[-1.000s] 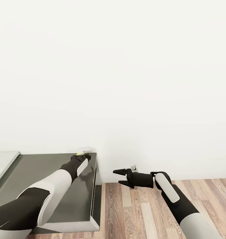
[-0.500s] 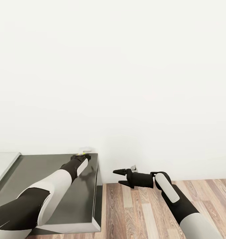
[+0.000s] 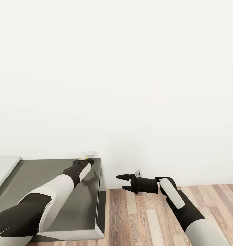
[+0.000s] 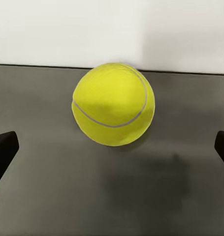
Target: Put all the toys in the child's room - the three board games (two on the bed and one on the table), the two jigsaw puzzles on the table, and the tennis ball on the table - inside the toy box on the table in the child's room.
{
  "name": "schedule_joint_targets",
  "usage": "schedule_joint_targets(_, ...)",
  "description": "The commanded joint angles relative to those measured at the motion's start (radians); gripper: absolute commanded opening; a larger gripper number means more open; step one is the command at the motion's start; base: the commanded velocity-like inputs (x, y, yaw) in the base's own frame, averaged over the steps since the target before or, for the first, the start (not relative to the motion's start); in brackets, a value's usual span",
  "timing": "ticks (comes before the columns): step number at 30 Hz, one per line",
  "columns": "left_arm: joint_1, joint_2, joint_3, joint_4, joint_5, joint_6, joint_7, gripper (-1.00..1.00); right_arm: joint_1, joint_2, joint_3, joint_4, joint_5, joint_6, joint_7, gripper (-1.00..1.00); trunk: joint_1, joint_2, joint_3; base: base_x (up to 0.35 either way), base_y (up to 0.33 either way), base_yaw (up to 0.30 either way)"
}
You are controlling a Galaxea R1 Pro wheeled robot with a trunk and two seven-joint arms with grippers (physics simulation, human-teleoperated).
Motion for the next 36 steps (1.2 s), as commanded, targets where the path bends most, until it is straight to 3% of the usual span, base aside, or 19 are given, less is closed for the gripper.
schedule_joint_targets(1,-0.001,0.0,-0.009,-0.002,0.01,0.005,0.006,1.0,-0.001,-0.001,0.001,0.0,0.01,0.001,0.01,1.0,0.001,-0.002,-0.002,0.0,0.0,0.0)
schedule_joint_targets(23,-0.001,-0.001,-0.009,-0.002,0.009,0.005,0.006,1.0,0.0,-0.001,0.001,0.0,0.01,0.001,0.01,1.0,0.001,-0.002,-0.002,0.028,0.0,0.0)
schedule_joint_targets(36,-0.001,-0.001,-0.009,-0.002,0.01,0.005,0.006,1.0,0.0,0.001,0.001,0.0,0.01,0.001,0.005,1.0,0.001,-0.002,-0.002,0.124,0.0,0.0)
